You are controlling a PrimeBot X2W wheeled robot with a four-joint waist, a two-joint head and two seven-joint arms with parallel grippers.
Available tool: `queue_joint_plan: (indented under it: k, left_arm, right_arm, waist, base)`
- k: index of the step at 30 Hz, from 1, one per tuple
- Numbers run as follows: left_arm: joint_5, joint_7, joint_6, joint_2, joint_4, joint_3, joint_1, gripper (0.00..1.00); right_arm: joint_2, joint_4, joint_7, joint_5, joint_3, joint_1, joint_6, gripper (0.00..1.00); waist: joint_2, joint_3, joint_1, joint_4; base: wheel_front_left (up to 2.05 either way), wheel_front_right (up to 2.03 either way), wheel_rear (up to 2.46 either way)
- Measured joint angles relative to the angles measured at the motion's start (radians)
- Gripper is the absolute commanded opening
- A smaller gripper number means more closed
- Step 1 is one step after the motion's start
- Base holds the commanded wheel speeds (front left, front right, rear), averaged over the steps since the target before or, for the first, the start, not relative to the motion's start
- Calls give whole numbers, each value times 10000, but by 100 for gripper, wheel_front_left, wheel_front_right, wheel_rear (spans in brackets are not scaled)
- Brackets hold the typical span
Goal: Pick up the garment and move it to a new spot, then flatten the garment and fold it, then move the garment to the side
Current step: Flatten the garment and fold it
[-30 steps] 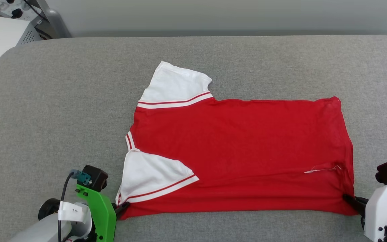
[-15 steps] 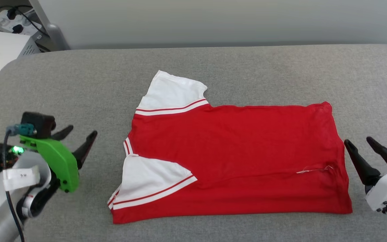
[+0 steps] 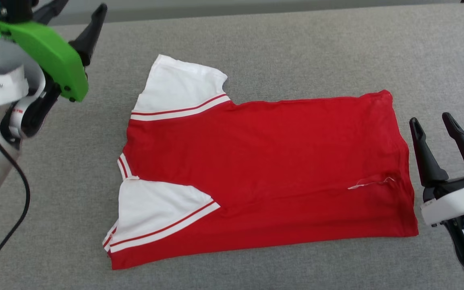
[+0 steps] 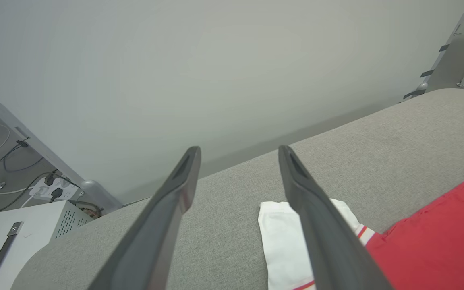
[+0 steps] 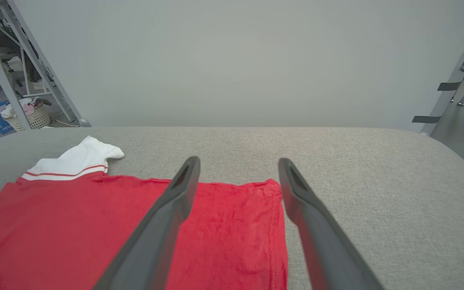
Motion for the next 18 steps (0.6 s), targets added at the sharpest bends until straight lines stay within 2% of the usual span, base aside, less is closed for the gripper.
queue_joint_plan:
  k: [4, 7, 13, 18]
  left_arm:
    - [-46, 1120, -533, -571, 1032, -165, -1274, 100]
    - [-593, 2754, -934, -953, 1904, -418, -2026, 100]
    - [-953, 5058, -1292, -1358, 2961, -1018, -3357, 100]
    - [-982, 6364, -1411, -1551, 3743, -1542, -3804, 100]
  right_arm:
    - [132, -217, 0, -199, 58, -317, 0, 100]
    - [153, -324, -2, -274, 127, -550, 0, 100]
    - [150, -378, 13, -276, 278, -1029, 0, 100]
    - [140, -326, -4, -270, 533, -1406, 0, 100]
  waist:
    - [0, 612, 1, -190]
    - [0, 1100, 1, -350]
    - [0, 1962, 1, -621]
    - [0, 2599, 2, -831]
  base:
    - [0, 0, 0]
    - [0, 0, 0]
    - [0, 0, 0]
    - [0, 0, 0]
